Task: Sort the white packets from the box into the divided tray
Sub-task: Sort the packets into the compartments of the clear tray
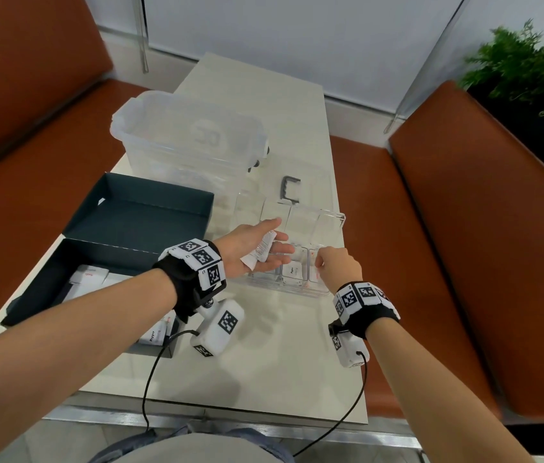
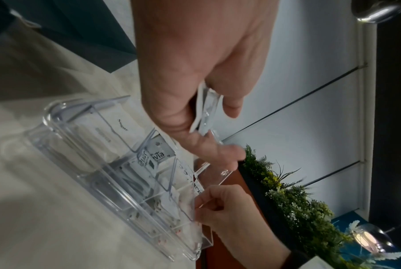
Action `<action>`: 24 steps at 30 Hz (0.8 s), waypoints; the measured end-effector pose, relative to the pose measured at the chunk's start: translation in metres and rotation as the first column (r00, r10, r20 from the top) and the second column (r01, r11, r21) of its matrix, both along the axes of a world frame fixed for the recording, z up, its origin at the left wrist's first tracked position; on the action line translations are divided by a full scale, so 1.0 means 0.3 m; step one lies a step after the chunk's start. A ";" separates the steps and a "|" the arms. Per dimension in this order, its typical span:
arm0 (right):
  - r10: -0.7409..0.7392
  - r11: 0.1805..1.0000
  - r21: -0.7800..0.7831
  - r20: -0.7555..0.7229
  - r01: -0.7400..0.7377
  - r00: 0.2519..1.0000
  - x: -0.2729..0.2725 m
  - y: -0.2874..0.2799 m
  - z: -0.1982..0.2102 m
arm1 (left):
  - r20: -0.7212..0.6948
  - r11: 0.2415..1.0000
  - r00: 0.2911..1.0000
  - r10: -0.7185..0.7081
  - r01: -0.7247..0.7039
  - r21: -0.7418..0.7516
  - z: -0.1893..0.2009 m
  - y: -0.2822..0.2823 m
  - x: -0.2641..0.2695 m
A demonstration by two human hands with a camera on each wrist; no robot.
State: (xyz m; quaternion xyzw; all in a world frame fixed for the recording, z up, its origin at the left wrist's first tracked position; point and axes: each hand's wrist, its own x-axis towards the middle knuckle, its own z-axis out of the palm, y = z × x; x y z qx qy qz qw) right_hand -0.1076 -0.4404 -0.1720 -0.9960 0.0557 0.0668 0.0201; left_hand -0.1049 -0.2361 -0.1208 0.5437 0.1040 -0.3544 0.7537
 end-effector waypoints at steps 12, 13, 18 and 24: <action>-0.073 0.844 0.528 0.280 -0.090 0.957 -0.063 0.097 0.168 | -0.126 0.989 0.988 0.089 -0.102 -0.107 0.037 -0.025 0.001; -0.084 0.765 0.635 0.260 -0.105 0.962 -0.081 0.130 0.187 | -0.109 0.991 0.991 0.077 -0.088 -0.099 0.037 -0.030 -0.002; -0.161 0.401 0.915 0.025 0.042 0.987 -0.121 0.220 0.202 | -0.021 0.991 1.000 -0.001 -0.001 -0.133 0.053 -0.058 -0.017; -0.283 0.234 0.960 -0.083 0.153 0.956 -0.108 0.163 0.195 | 0.093 0.995 0.996 -0.011 0.019 -0.093 0.051 -0.069 -0.041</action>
